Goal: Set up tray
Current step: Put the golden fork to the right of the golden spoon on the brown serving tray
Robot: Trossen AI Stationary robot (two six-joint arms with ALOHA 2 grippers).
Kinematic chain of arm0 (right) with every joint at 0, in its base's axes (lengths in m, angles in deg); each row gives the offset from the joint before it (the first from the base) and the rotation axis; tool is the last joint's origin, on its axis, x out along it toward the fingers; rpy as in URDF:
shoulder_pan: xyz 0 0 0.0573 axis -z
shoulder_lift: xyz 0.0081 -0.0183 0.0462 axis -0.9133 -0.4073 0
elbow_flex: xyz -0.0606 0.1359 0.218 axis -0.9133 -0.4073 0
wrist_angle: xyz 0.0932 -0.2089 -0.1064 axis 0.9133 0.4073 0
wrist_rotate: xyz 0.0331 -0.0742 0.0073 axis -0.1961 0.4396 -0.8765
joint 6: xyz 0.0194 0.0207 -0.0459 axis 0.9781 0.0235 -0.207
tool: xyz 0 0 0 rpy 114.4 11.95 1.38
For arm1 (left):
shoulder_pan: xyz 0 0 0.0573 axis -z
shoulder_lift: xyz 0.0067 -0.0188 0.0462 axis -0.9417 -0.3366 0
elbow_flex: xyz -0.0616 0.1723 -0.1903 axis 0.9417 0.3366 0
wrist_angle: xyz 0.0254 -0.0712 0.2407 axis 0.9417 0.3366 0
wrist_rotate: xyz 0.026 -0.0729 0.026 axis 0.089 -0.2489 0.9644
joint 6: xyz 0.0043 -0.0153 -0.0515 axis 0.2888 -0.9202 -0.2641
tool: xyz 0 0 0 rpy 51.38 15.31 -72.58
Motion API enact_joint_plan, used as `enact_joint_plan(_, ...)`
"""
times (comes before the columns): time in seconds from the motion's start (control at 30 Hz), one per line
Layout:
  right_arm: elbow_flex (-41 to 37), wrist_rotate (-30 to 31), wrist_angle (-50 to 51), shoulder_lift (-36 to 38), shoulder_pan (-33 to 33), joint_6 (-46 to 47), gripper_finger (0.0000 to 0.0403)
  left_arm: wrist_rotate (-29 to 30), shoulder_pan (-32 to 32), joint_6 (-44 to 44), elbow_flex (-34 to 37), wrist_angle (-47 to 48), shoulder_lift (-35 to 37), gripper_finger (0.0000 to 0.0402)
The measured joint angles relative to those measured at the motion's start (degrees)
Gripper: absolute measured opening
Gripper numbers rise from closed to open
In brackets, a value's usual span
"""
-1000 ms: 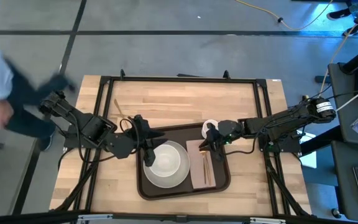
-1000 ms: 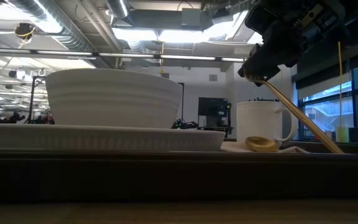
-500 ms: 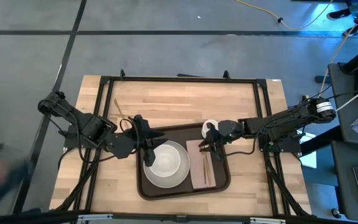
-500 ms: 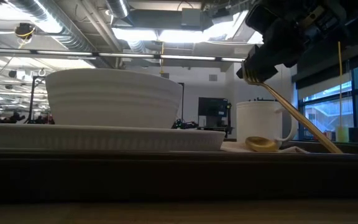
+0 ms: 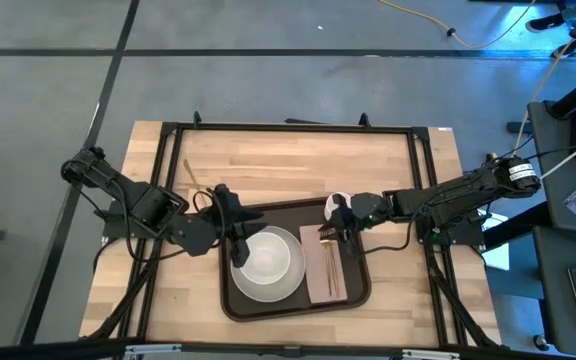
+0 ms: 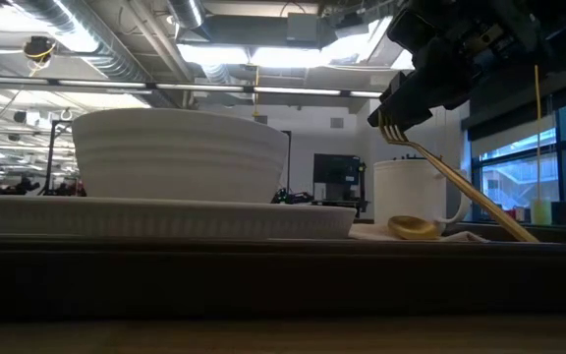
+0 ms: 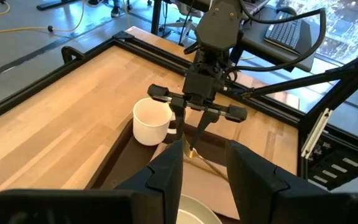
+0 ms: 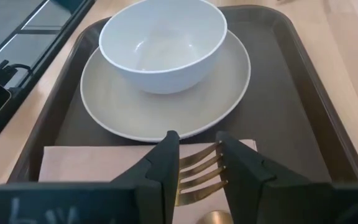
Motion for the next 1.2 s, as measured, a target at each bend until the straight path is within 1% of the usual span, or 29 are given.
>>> enact_joint_plan(0.37,0.0,0.9,0.1,0.0,0.0,-2.6,0.0108,0.0,0.0,0.0,0.0,0.8,0.0,0.0114)
enact_joint_plan(0.93,0.0,0.9,0.1,0.0,0.0,-2.7,0.0108,0.0,0.0,0.0,0.0,0.8,0.0,0.0114)
enact_joint_plan(1.2,0.0,0.9,0.1,0.0,0.0,-2.8,0.0108,-1.8,0.0,0.0,0.0,0.8,0.0,0.0114)
